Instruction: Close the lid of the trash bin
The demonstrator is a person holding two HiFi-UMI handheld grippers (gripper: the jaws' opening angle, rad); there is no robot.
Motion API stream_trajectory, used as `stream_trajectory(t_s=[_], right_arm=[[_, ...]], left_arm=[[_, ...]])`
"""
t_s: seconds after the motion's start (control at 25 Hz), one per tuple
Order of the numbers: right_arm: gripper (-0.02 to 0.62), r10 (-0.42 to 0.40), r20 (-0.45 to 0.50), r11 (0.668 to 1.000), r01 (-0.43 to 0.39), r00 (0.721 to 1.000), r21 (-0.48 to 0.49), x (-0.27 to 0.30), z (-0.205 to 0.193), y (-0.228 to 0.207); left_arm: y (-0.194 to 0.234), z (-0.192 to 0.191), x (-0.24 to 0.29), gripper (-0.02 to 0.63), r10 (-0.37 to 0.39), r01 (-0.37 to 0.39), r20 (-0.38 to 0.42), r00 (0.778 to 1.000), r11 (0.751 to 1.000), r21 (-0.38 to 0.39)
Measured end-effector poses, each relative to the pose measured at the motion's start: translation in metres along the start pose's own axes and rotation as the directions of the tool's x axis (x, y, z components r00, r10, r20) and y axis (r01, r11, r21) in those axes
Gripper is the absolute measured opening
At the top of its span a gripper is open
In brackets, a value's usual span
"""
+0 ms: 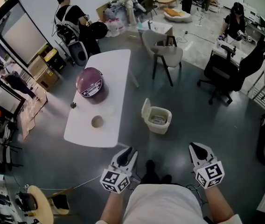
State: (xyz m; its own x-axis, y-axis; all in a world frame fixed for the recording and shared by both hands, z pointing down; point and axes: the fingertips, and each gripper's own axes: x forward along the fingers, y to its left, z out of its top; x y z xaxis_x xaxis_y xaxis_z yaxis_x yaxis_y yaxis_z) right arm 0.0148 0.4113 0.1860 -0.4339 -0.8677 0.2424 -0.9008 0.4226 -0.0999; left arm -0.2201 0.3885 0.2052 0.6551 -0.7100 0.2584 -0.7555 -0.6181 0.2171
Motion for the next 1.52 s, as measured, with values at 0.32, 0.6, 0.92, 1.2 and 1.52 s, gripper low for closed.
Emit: stream_trajectory(t_s=[0.32, 0.6, 0.92, 1.2, 1.52], right_arm=[[0.012, -0.002, -0.029, 1.000, 0.002, 1.000, -0.009, 0.044, 0.000, -0.011], [0.012, -0.026, -0.064, 1.000, 0.025, 0.998, -0.011, 0.108, 0.008, -0.032], [0.012, -0.067, -0.102, 0.998, 0.068, 0.992, 0.006, 0.193, 0.018, -0.061], [0.012, -0.104, -0.154, 0.994, 0.105, 0.983, 0.000, 0.259, 0.019, -0.065], [0.012, -0.122, -0.233, 0.992, 0.129, 0.965, 0.015, 0.307, 0.003, -0.087]], left_arm=[[0.039, 0.004, 0.031, 0.123, 0.001, -0.001, -0.010, 1.000, 1.000, -0.005], [0.090, 0.014, 0.081, 0.123, -0.026, 0.026, -0.042, 0.999, 0.999, 0.018], [0.149, 0.030, 0.152, 0.123, -0.090, 0.095, -0.096, 0.991, 0.994, 0.056], [0.203, 0.030, 0.202, 0.123, -0.158, 0.170, -0.155, 0.975, 0.983, 0.071], [0.237, 0.022, 0.244, 0.126, -0.179, 0.193, -0.212, 0.961, 0.980, 0.045]])
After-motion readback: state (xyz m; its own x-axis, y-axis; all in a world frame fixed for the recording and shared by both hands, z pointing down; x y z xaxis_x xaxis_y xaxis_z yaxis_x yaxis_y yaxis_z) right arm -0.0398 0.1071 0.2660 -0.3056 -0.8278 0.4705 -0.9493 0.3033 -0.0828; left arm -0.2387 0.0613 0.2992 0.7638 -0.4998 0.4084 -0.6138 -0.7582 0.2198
